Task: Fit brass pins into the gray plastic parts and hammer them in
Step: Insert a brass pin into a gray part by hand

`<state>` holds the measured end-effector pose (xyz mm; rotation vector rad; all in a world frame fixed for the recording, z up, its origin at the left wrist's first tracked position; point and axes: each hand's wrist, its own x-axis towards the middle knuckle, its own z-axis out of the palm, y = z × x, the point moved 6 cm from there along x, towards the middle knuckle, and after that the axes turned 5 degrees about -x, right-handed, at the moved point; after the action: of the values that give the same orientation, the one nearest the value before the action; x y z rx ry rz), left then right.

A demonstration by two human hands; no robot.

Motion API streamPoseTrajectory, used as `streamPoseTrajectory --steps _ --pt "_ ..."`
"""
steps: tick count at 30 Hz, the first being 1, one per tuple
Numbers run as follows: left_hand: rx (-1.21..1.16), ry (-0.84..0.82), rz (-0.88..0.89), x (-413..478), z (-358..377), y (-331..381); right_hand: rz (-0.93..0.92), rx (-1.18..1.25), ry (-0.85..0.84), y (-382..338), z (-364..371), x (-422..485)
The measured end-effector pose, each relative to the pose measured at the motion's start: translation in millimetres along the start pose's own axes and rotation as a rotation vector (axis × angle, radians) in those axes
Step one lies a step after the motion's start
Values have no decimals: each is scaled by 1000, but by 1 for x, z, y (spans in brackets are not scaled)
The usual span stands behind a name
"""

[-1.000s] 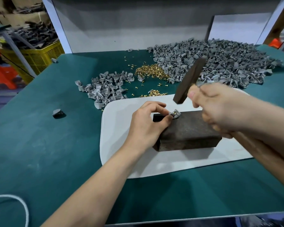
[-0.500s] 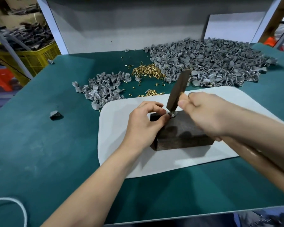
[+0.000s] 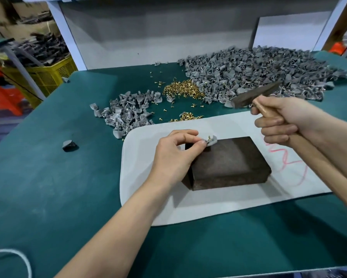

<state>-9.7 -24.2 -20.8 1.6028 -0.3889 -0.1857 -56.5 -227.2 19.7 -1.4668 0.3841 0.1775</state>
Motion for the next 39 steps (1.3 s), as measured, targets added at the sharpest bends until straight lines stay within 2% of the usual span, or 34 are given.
streamPoseTrajectory --steps 9,14,20,22,24,26,28,31,34,39 --pt "29 5 1 -4 0 4 65 328 -161 43 -18 30" --pt "-32 23 5 -5 -2 21 78 520 -259 51 -20 32" --pt "63 -53 61 73 56 82 95 612 -281 50 -16 35" --pt "184 -94 110 117 79 99 98 633 -292 50 -14 32" --pt "493 -135 142 154 84 93 105 644 -289 49 -15 32" --pt "853 -181 87 173 69 63 122 651 -284 49 -15 32" --pt "1062 -217 28 175 52 26 124 656 -289 47 -15 33" --pt "1122 -217 65 170 46 -2 120 650 -293 46 -13 34" --pt "1104 -150 137 170 46 0 128 658 -287 46 -14 33" --pt "1138 -173 187 167 45 4 128 664 -267 48 -15 33"
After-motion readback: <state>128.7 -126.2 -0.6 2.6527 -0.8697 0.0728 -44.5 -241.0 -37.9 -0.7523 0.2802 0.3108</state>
